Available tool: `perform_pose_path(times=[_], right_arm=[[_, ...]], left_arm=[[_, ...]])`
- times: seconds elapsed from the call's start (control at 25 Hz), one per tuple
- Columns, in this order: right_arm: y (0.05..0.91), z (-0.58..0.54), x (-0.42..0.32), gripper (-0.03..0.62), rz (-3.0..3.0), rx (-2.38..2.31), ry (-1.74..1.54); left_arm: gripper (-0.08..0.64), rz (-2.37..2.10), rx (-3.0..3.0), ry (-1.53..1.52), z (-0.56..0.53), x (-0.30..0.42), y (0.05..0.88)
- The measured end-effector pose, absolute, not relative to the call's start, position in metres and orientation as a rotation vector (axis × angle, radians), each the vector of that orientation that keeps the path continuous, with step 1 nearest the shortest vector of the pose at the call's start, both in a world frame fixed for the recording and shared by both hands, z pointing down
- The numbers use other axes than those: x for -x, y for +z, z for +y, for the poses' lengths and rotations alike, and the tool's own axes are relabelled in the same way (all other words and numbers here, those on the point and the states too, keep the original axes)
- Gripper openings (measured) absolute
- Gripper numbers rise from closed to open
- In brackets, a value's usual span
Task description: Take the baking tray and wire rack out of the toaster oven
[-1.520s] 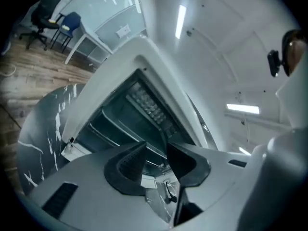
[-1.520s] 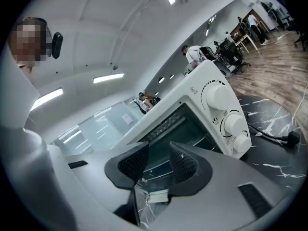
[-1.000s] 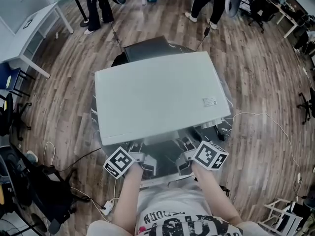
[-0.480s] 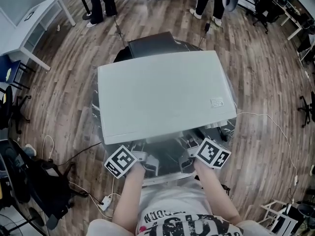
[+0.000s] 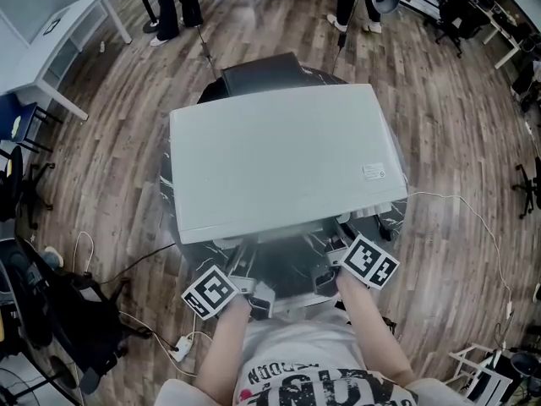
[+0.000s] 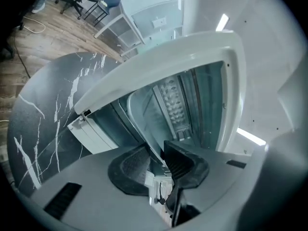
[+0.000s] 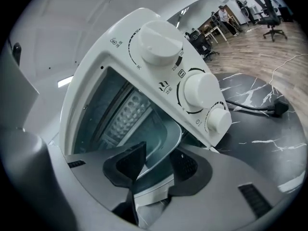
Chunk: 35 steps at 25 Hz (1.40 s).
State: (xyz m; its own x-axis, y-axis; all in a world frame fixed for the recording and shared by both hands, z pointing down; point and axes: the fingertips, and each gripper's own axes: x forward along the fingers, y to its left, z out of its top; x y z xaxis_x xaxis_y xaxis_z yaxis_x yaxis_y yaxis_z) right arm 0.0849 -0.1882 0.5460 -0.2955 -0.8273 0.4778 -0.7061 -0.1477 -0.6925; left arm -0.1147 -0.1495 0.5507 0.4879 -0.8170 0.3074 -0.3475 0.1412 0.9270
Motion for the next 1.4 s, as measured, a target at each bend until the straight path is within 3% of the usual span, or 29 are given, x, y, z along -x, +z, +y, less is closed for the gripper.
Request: perform_pose_path(times=[0.36,0.72,0.96,1.4], right_arm=[[0.547,-0.169,-0.087,0.135,1.960,1.770,-1.455],[0.548,-0.145,-0.092,0.132,1.948,1.758,-1.465],[0.549,-0.129,-0.092,0.127,1.956,1.730,-1.495],[0.549,-0.098,-0.097,0.121,1.989,1.670,-1.558]], left_arm=[[0.135,-1.117,-1.463,-0.427,-0.140,0.124,0.557],[0.124,-1.094,-1.483,-0.396,-0.117,0.118,0.557],[0.160,-1.125,-1.473,-0.417,-0.103,0.122,0.561],[0.118,-1.154,-1.411,-0.445,-0.068,0.117,0.559]])
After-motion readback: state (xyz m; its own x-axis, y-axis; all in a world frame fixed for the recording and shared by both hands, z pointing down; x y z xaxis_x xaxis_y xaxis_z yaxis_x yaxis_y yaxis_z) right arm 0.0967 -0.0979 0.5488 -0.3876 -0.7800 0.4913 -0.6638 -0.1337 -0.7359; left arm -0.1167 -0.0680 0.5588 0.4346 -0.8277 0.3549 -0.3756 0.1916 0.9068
